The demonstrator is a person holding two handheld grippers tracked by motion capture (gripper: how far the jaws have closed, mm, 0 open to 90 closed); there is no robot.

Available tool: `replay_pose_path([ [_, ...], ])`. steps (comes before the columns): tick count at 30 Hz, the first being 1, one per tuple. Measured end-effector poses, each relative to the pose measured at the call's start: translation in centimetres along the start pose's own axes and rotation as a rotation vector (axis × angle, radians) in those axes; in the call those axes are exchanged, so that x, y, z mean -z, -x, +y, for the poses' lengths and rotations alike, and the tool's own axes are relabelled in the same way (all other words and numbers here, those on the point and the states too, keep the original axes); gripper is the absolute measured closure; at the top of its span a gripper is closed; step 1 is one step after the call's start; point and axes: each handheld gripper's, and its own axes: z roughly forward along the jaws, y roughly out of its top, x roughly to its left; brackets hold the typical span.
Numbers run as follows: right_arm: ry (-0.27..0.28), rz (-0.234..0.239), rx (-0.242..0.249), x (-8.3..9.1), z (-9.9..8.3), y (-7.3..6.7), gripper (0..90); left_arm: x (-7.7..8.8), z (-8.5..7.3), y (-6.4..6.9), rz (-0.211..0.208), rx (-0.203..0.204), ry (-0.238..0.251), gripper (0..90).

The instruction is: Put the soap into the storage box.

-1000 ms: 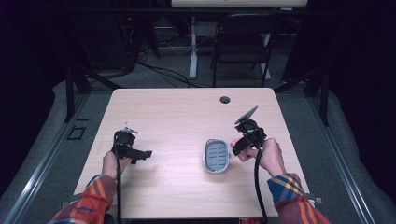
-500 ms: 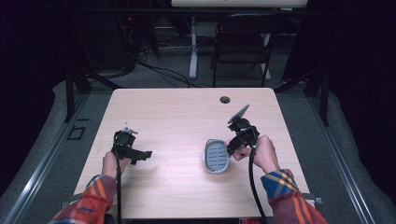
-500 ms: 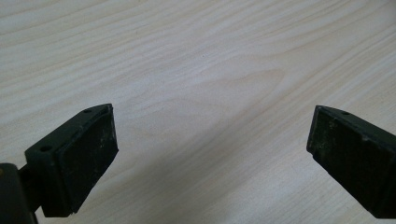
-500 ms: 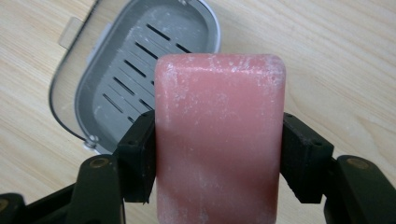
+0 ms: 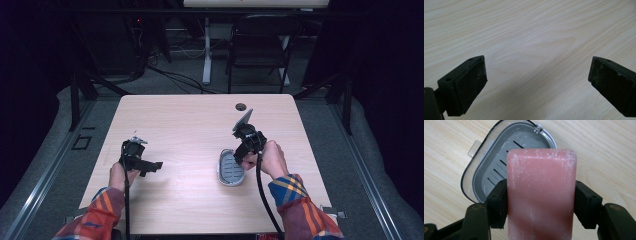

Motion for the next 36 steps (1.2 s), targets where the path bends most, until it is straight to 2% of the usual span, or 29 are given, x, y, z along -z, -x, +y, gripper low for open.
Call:
replay_pose_path([
  [4,-0.002,-0.001,-0.003,-0.5,0.3,-0.3,36.8,0.0,0.0,0.0,0.001,0.000,0.000,1.9],
  [12,-0.046,-0.025,0.035,-1.2,1.2,-1.2,36.8,0.0,0.0,0.0,0.001,-0.003,0.000,1.9],
  [14,-0.031,-0.024,0.023,-1.5,1.3,-1.4,36.8,0.0,0.0,0.0,0.000,-0.006,0.001,1.9],
  [17,-0.038,-0.031,0.028,-1.9,1.6,-1.8,36.8,0.0,0.0,0.0,0.000,-0.005,0.000,1.9],
  [18,-0.059,-0.038,0.041,-1.8,1.7,-1.8,36.8,0.0,0.0,0.0,0.000,-0.003,0.000,1.9],
  [20,-0.062,-0.042,0.046,-2.0,1.9,-2.0,36.8,0.0,0.0,0.0,0.000,-0.003,0.000,1.9],
  [25,-0.062,-0.050,0.047,-2.4,2.2,-2.4,36.8,0.0,0.0,0.0,-0.002,-0.008,-0.001,1.9],
  [26,-0.078,-0.053,0.048,-2.4,2.3,-2.5,36.7,0.0,0.0,0.0,-0.002,-0.008,-0.001,1.9],
  [30,-0.055,-0.052,0.028,-2.8,2.4,-2.8,36.7,-0.1,0.0,0.0,-0.001,-0.004,-0.001,1.9],
  [36,-0.088,-0.066,0.037,-3.0,2.6,-3.1,36.7,-0.1,0.0,0.0,-0.001,-0.003,-0.003,2.0],
])
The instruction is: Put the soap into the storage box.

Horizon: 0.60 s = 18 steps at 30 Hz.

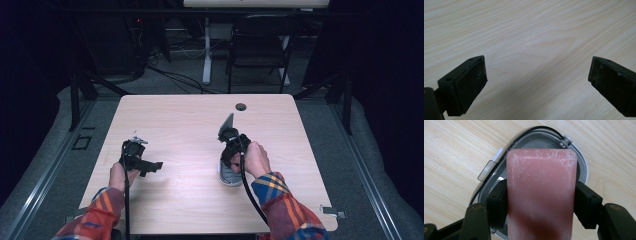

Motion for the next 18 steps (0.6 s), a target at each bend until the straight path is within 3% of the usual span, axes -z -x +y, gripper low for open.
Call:
replay_pose_path([
  [2,-0.014,-0.004,0.013,0.1,0.1,0.1,36.6,0.0,0.0,0.0,-0.002,-0.001,-0.003,2.0],
  [3,0.029,0.016,-0.025,-0.2,-0.1,-0.1,36.5,0.0,0.0,0.0,-0.002,-0.001,-0.004,2.0],
  [4,-0.013,0.014,0.002,0.2,0.0,0.2,36.4,0.0,0.0,0.0,-0.002,-0.002,-0.004,2.0],
  [5,0.010,0.029,-0.021,0.2,-0.1,0.2,36.1,0.0,0.0,0.0,-0.003,-0.002,-0.004,2.0],
  [13,0.022,0.034,-0.030,1.3,-0.6,0.6,37.0,-0.1,0.0,0.0,-0.001,-0.008,-0.006,2.0],
  [14,0.052,0.043,-0.046,1.1,-0.8,0.5,38.3,-0.1,0.0,0.0,-0.001,-0.008,-0.005,2.1],
  [16,0.034,0.048,-0.027,1.3,-0.8,0.6,38.9,-0.1,0.0,0.0,-0.001,-0.008,-0.005,2.1],
  [18,0.089,0.068,-0.029,1.8,-1.3,0.8,41.1,-0.1,0.0,0.0,-0.006,-0.007,-0.008,2.1],
])
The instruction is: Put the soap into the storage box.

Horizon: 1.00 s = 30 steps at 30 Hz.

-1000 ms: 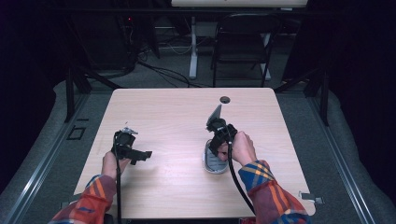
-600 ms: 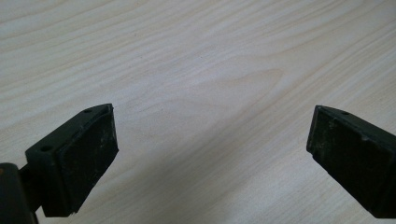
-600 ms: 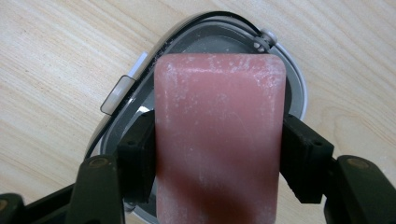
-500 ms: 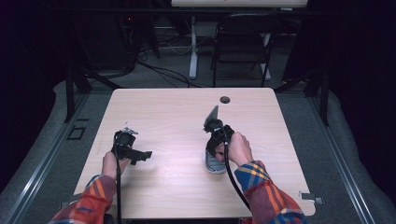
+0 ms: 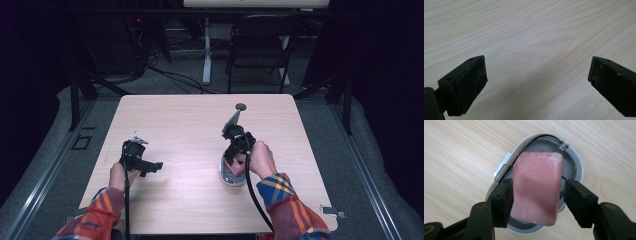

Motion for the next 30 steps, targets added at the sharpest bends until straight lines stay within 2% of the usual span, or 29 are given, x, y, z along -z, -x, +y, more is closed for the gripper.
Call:
replay_pose_path([
  [2,0.011,-0.002,0.010,0.6,-0.2,0.3,41.1,0.0,0.0,0.0,0.001,-0.001,0.002,2.1],
  [4,0.058,0.005,0.011,1.0,-0.6,0.5,41.4,0.0,0.0,0.0,-0.002,0.000,0.001,2.2],
  [13,0.129,0.009,0.039,2.6,-2.4,2.2,39.3,0.0,0.0,0.0,0.000,0.000,0.005,2.1],
  [15,0.147,0.008,0.026,2.7,-2.6,2.3,38.4,0.0,0.0,0.0,0.000,0.002,0.004,2.1],
  [16,0.175,0.012,0.028,3.1,-3.2,2.8,34.4,0.0,0.0,0.0,0.000,0.002,0.005,2.1],
  [18,0.181,0.011,0.045,3.7,-3.7,3.3,29.7,0.0,0.0,0.0,0.002,0.001,0.010,2.1],
  [21,0.222,0.012,0.034,4.3,-4.7,3.9,20.3,0.1,0.0,0.0,-0.002,-0.001,0.013,2.0],
  [22,0.222,0.012,0.034,4.3,-4.7,3.9,20.3,0.1,0.0,0.0,-0.002,-0.001,0.013,2.0],
  [23,0.228,0.002,0.041,4.6,-5.5,4.4,13.6,0.1,0.0,0.0,-0.003,-0.003,0.019,2.0],
  [24,0.228,0.002,0.041,4.6,-5.5,4.4,13.6,0.1,0.0,0.0,-0.003,-0.003,0.019,1.9],
  [25,0.252,0.003,0.035,4.8,-6.4,5.0,11.1,0.1,0.0,0.0,-0.004,-0.004,0.023,1.9],
  [28,0.259,0.018,0.027,4.8,-7.4,6.1,0.2,0.1,0.0,0.1,-0.008,0.000,0.019,1.8],
  [30,0.258,0.017,0.020,4.7,-7.8,6.6,0.0,0.1,0.0,0.1,-0.009,-0.002,0.018,1.8],
])
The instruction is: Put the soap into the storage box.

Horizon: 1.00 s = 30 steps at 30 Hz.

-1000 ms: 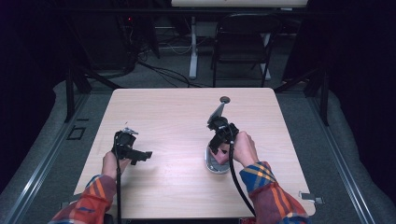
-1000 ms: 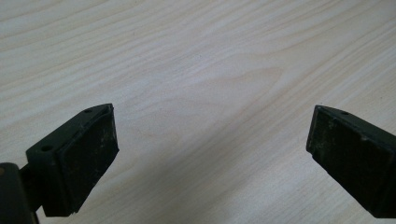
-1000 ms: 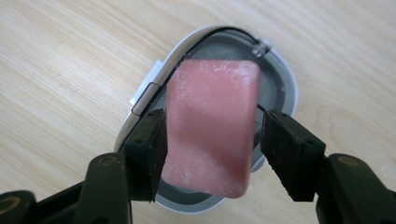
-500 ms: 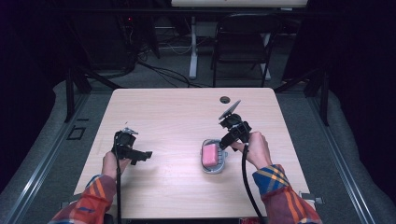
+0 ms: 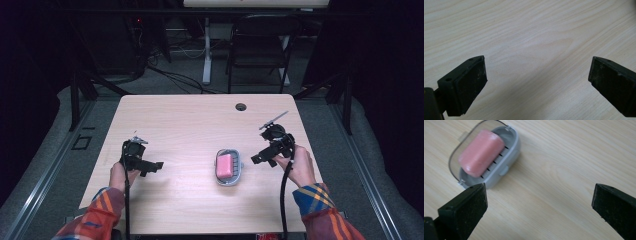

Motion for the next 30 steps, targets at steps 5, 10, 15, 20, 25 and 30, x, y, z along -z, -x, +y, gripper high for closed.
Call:
replay_pose_path([
  [5,0.037,-0.026,-0.032,0.5,-2.8,2.2,0.0,0.0,0.0,0.0,0.000,0.004,0.006,1.5],
  [10,0.077,0.007,-0.088,0.9,-5.1,3.6,0.0,0.0,0.0,0.1,-0.007,0.000,0.010,1.4],
  [15,0.121,-0.001,-0.116,0.9,-7.4,4.4,0.0,-0.1,0.0,0.2,-0.018,-0.008,0.016,1.3],
  [20,0.143,-0.021,-0.122,0.2,-9.3,4.7,0.0,0.0,0.0,0.2,-0.020,-0.007,0.022,1.1],
  [25,0.149,-0.015,-0.130,-1.1,-10.9,4.7,0.0,0.0,0.0,0.3,-0.024,-0.006,0.025,0.7],
  [30,0.112,-0.019,-0.144,-2.1,-11.6,5.1,0.0,0.0,0.0,0.3,-0.026,-0.010,0.025,0.6],
])
